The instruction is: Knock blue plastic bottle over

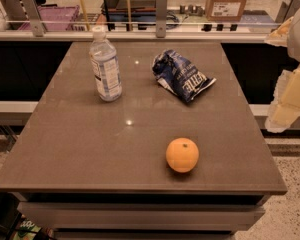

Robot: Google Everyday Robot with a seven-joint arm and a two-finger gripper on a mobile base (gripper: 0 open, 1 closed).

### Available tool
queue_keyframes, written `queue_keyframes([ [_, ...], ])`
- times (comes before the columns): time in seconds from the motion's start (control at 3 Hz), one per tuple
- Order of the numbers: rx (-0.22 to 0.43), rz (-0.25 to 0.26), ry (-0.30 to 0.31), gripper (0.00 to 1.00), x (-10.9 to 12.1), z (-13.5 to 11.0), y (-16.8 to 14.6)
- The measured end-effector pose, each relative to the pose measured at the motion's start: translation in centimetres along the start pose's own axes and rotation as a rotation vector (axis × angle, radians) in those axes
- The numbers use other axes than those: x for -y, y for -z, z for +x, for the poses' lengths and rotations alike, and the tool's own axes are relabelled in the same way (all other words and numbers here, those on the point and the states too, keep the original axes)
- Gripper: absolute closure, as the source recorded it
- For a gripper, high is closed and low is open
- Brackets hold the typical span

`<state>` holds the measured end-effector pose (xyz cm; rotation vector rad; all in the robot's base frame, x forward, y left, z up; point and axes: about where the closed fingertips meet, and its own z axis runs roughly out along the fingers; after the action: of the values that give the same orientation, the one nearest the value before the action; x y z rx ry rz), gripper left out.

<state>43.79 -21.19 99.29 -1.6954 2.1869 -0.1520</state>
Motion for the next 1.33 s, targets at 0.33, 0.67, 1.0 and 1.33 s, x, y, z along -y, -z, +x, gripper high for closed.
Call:
queue_keyframes([
  [0.33, 0.000, 0.000, 0.000, 0.00, 0.0, 0.0, 0.0],
  [0.67, 0.013, 0.007, -0.016, 0.00, 0.1, -0.3, 0.3],
  [1.0, 0.084, 0.023, -0.080, 0.00, 0.1, -0.9, 0.8],
  [1.33, 0.216, 0.042, -0.159, 0.00, -0.4, -2.3, 1.1],
])
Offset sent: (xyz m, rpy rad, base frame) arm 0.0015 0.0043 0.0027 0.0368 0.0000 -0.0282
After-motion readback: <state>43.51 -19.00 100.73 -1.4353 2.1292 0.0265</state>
